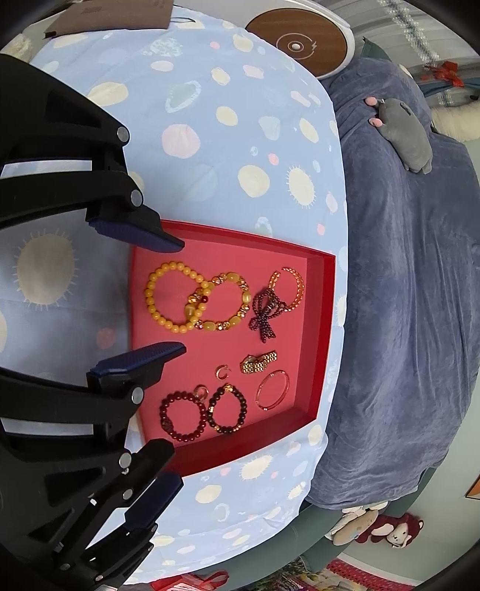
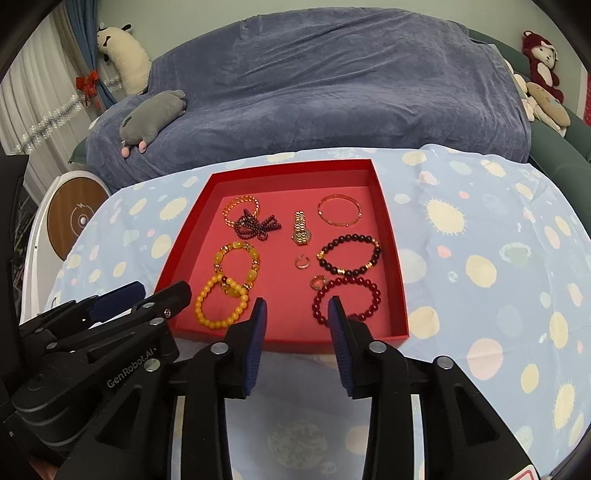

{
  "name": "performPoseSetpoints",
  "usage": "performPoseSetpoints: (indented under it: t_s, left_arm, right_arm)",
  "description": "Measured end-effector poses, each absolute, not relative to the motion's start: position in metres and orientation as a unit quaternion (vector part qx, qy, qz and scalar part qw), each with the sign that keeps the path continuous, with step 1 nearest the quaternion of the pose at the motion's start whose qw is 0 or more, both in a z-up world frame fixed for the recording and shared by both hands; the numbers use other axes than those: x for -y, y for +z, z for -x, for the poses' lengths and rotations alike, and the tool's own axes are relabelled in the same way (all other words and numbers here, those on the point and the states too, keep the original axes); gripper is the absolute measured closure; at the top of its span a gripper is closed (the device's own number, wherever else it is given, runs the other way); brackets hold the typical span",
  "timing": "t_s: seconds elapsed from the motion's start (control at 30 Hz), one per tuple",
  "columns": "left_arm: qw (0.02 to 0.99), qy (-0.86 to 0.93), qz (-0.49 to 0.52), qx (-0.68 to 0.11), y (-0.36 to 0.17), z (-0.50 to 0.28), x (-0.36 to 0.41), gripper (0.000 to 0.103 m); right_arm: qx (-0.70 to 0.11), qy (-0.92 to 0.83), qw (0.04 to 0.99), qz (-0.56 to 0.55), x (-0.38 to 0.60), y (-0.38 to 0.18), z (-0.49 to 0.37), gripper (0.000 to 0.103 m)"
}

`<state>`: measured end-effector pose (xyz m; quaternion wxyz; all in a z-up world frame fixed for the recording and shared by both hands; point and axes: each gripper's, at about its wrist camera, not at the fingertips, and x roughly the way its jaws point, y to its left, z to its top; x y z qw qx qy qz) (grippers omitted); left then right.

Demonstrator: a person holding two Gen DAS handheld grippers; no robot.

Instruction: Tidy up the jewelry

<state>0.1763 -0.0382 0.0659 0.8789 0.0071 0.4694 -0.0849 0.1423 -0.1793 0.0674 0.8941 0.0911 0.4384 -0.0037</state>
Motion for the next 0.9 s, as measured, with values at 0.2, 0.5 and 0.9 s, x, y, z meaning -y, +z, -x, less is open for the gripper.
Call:
performPoseSetpoints:
  t_s: [0.2,0.5,0.9]
  left_arm:
    - [0.882,-0.078,-0.014,-0.465,0.067,-0.163,0.036,0.042]
    - [0.883,-0.069,-0.018,-0.464,0.066,-0.148,0.034,0.033]
    - [0.881,-0.062,-0.023,-0.468,0.061,-0.128,0.032,0.025]
  right_arm:
    - [-0.436,-0.019,0.895,-0.094,0.185,0.064,-0.125,0.056]
    - [-0.436,-0.041,0.895,-0.087,0.189,0.061,-0.105,0.04]
    - [-0.438,-0.06,0.893,-0.083,0.193,0.057,-0.083,0.03]
